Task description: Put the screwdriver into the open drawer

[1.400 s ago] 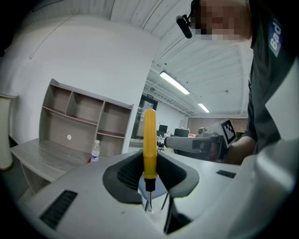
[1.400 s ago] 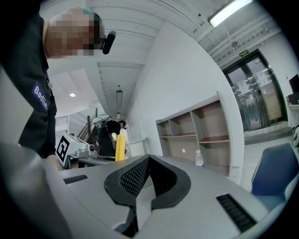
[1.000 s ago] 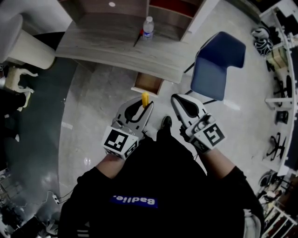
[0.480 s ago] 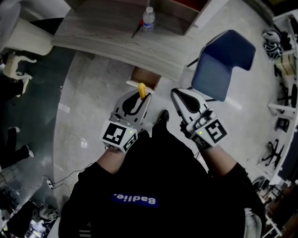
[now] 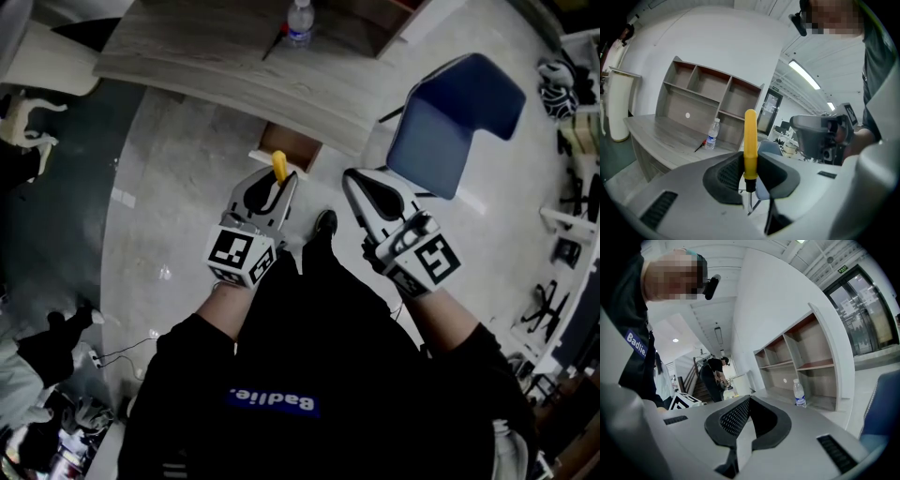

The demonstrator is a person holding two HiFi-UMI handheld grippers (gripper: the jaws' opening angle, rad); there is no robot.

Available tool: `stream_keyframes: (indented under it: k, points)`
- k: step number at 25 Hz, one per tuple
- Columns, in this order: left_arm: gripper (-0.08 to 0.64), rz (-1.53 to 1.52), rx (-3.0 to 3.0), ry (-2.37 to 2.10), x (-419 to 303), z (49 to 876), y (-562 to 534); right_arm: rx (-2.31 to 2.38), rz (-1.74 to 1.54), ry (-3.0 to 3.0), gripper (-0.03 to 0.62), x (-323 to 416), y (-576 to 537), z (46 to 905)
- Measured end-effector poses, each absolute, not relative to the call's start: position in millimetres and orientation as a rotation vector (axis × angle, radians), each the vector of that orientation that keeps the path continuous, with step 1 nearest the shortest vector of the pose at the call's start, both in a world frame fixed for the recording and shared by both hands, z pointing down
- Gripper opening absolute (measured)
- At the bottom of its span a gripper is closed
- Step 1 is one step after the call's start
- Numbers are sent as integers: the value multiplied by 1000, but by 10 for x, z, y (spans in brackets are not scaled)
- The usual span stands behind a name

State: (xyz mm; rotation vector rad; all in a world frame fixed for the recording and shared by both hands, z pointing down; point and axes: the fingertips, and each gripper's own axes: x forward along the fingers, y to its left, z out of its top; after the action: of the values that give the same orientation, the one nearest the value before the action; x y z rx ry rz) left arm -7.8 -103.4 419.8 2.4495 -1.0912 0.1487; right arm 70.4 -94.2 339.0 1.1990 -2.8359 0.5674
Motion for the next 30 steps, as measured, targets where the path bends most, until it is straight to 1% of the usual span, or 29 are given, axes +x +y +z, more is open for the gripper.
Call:
stream_keyframes:
  k: [13, 30]
  points:
    - [84, 224, 2274, -1148, -117, 5033, -1206, 1161, 602, -2825, 28, 684, -951, 3539]
    - [84, 118, 1969, -1232, -127, 6165, -1544, 1121, 656, -2757, 28, 737, -1015, 3875]
